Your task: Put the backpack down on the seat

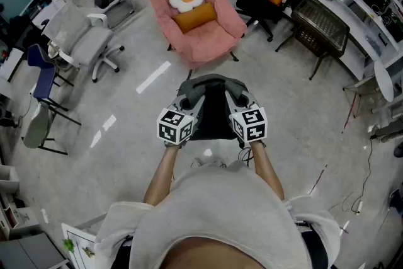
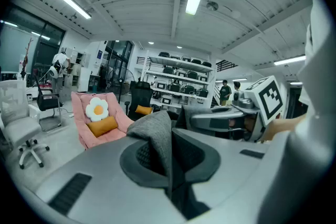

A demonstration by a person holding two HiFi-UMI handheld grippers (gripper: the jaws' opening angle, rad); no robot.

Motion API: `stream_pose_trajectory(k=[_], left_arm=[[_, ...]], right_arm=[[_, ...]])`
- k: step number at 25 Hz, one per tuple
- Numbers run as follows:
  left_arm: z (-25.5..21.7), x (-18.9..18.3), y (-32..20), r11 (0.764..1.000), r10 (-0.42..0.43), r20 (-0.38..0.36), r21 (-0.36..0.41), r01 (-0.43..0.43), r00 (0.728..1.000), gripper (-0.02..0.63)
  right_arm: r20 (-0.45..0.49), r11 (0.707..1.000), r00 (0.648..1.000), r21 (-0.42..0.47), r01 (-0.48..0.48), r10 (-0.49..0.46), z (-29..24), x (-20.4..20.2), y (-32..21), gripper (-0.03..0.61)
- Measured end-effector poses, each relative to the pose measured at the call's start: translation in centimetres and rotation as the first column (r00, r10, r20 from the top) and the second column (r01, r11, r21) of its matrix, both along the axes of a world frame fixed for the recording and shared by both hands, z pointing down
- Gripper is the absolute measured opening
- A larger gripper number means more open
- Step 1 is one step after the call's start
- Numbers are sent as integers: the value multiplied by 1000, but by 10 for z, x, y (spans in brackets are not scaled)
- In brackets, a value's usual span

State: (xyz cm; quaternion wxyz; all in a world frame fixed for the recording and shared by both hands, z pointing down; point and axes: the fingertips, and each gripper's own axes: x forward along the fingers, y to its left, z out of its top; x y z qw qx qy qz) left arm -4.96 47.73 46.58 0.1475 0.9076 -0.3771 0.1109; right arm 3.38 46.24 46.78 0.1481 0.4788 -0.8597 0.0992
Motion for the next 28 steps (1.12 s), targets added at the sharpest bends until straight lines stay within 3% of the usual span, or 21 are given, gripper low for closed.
stream_pose_trajectory(k=[28], left_arm=[[30,66,-12,997,-52,24,-56,53,998,34]], right_arm=[[52,998,998,-46,40,-37,30,66,-16,26]])
